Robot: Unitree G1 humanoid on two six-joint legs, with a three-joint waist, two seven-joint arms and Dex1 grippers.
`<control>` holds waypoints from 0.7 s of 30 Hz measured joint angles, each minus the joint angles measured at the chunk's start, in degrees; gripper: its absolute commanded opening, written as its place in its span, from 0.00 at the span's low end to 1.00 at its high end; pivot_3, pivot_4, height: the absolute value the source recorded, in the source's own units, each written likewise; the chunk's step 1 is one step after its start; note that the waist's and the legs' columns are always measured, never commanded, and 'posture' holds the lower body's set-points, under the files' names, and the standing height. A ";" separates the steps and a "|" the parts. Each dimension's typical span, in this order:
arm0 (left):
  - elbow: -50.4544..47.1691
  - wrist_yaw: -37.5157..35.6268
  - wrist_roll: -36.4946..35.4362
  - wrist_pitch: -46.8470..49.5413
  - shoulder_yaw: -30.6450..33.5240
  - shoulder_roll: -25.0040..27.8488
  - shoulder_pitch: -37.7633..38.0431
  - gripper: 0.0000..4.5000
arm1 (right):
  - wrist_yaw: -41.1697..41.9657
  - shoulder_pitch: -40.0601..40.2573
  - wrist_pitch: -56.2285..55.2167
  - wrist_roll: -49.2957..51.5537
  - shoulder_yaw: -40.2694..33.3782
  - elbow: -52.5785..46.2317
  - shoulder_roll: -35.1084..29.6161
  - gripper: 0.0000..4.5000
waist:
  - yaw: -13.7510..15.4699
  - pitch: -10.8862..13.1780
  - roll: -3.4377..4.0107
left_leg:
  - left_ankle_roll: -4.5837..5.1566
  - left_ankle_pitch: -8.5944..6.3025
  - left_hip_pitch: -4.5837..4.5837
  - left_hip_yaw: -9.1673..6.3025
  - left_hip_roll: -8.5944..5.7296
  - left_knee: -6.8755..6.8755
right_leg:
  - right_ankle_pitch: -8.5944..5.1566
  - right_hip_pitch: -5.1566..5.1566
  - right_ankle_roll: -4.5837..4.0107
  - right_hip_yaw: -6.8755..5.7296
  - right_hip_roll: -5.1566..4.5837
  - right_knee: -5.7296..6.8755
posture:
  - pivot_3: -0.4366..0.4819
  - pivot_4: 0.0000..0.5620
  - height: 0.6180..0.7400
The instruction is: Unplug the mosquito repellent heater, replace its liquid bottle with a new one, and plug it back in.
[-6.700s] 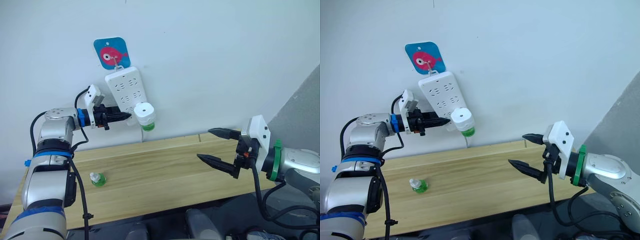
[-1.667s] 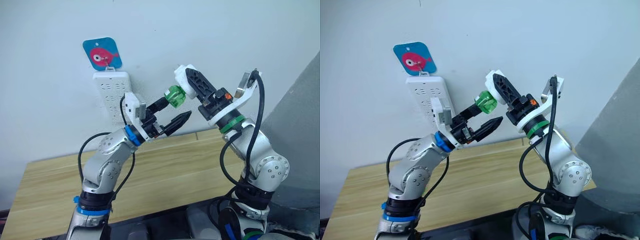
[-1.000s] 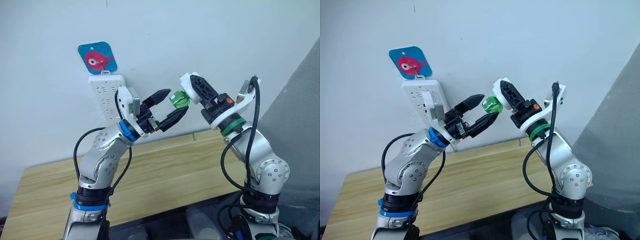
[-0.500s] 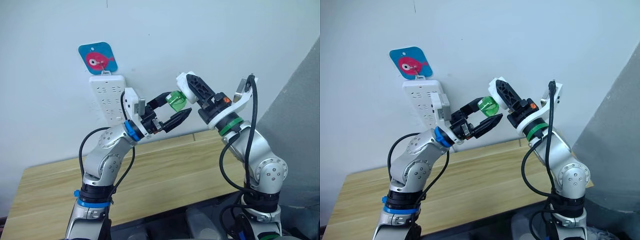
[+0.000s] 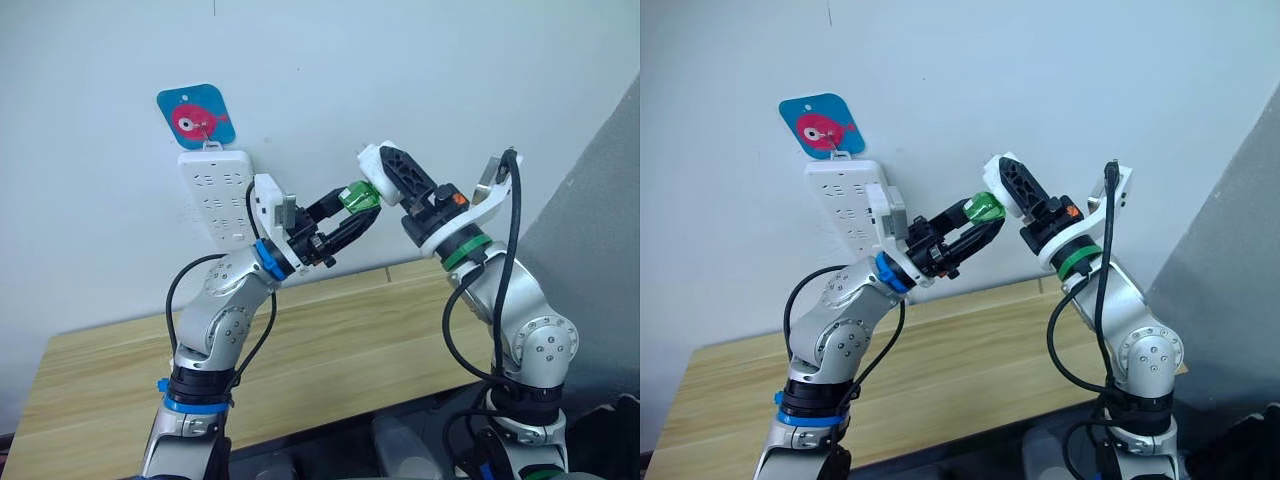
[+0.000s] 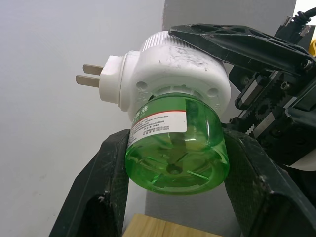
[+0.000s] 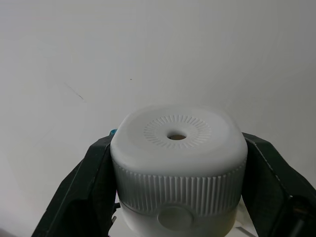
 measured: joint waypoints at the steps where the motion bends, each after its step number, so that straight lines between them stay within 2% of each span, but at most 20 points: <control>1: 0.00 0.00 0.12 -0.06 0.00 0.01 0.00 0.51 | 0.02 0.00 -0.03 0.03 0.00 0.00 -0.07 0.67 | 0.00 0.00 0.00 | 0.00 0.00 0.00 0.00 0.00 0.00 | 0.00 0.00 0.00 0.00 0.00 0.00 | 0.19 0.10 0.83; 4: 0.18 -0.29 0.61 -0.81 -0.07 0.11 -0.21 0.51 | 0.17 0.11 -0.49 0.71 0.09 0.00 -0.34 0.67 | 0.03 0.00 0.00 | 0.00 0.00 -0.01 0.00 -0.01 0.01 | 0.00 0.00 0.00 0.00 0.00 0.00 | 0.19 0.10 0.83; 8: 1.42 -0.06 1.38 -1.32 0.17 0.54 -1.76 0.51 | 1.27 0.87 -0.55 1.74 0.71 -0.30 -1.03 0.98 | 0.01 -0.02 0.01 | 0.00 0.00 0.01 0.00 0.00 0.00 | 0.00 0.01 0.00 0.00 0.00 0.00 | 0.19 0.10 0.83; 9: 1.92 -0.08 1.66 -1.48 0.34 0.67 -2.00 0.51 | 1.59 1.21 -0.35 1.84 1.33 -0.43 -1.35 1.00 | 0.00 -0.03 0.02 | 0.00 0.00 0.01 0.00 0.00 0.00 | 0.00 0.01 0.00 0.00 0.01 0.00 | 0.19 0.10 0.83; 16: 2.65 -1.17 2.12 -2.06 1.03 2.20 -1.97 0.51 | 3.51 3.78 0.10 4.24 0.79 -1.23 -7.22 1.00 | 0.06 -0.04 0.02 | 0.00 0.00 -0.01 -0.01 -0.01 0.01 | 0.00 0.02 0.00 -0.01 -0.01 -0.02 | 0.18 0.09 0.83; 21: 2.63 -4.81 0.70 -0.66 1.19 5.21 -1.81 0.51 | 6.91 7.19 2.59 10.55 -2.32 -2.17 -16.53 1.00 | 0.08 -0.04 0.02 | 0.01 0.00 0.00 0.02 -0.02 0.02 | 0.00 0.05 0.01 0.01 0.00 -0.04 | 0.18 0.10 0.83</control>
